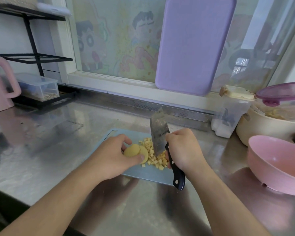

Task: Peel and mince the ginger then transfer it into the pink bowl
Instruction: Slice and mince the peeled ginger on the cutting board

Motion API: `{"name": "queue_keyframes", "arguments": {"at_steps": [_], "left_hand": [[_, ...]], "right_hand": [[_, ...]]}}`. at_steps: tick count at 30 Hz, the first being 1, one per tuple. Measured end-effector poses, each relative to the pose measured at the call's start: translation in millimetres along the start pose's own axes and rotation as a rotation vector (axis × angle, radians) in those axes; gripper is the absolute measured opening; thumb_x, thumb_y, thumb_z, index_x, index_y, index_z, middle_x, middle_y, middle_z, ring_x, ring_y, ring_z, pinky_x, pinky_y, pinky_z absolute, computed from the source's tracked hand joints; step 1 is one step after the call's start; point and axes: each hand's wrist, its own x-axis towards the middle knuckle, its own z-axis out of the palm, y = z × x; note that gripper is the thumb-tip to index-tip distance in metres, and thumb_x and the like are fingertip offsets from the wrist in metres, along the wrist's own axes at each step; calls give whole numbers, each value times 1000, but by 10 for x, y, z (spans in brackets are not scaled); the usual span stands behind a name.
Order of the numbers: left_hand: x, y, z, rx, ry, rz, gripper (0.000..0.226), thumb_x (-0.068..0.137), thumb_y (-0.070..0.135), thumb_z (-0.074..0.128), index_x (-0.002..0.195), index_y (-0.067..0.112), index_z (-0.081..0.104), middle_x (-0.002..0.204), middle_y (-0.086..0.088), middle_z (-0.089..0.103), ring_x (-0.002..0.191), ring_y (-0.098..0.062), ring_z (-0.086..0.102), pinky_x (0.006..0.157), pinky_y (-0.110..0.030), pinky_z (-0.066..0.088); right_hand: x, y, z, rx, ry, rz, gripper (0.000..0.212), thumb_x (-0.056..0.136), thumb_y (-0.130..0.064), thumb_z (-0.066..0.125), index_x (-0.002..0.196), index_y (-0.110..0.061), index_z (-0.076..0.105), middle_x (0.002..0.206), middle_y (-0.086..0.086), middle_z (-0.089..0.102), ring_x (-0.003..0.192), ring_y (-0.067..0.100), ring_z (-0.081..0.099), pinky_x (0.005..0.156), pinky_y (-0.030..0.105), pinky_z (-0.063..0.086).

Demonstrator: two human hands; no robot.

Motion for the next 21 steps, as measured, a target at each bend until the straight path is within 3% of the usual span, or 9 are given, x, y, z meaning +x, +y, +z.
{"name": "queue_keyframes", "arguments": {"at_steps": [3, 7, 11, 15, 19, 21], "left_hand": [[27, 142, 111, 120, 36, -31, 68, 78, 73, 73, 129, 33, 56, 114, 11, 59, 96, -9, 61, 77, -30, 53], [25, 332, 166, 287, -34, -66, 69, 81, 76, 69, 130, 30, 53, 120, 9, 45, 102, -13, 55, 84, -33, 52], [79, 384, 99, 315, -80, -87, 64, 79, 72, 74, 123, 29, 56, 118, 7, 55, 101, -15, 57, 86, -35, 54], [115, 351, 14, 201, -73, -135, 41, 85, 56, 70, 112, 26, 67, 103, 6, 70, 93, -15, 66, 84, -37, 58], [108, 311, -10, 205, 24, -112, 35, 95, 41, 54, 83, 10, 65, 77, -2, 67, 71, -23, 68, 57, -32, 47], [111, 285, 8, 289, 45, -87, 26, 97, 36, 54, 84, 15, 61, 80, 0, 64, 70, -17, 62, 57, -32, 47]], "right_hand": [[16, 5, 10, 2, 18, -2, 35, 88, -10, 50, 55, -15, 41, 52, 12, 48, 41, 24, 46, 52, 42, 48], [24, 0, 14, 4, 42, -8, 35, 84, -11, 50, 52, -16, 38, 55, 14, 45, 48, 24, 42, 51, 43, 44], [26, 3, 25, -22, 55, 5, 28, 74, -22, 47, 48, -16, 41, 55, 12, 46, 50, 25, 44, 53, 44, 44], [7, -2, 19, -6, 28, 10, 28, 78, -18, 48, 52, -18, 40, 56, 13, 45, 47, 25, 44, 54, 43, 43], [2, -1, 7, 18, -6, -7, 28, 89, -11, 49, 61, -12, 42, 58, 13, 42, 40, 23, 42, 51, 41, 45], [-8, 1, 5, 27, -23, -6, 32, 94, -7, 48, 63, -11, 42, 58, 13, 43, 33, 21, 43, 50, 39, 46]]}}
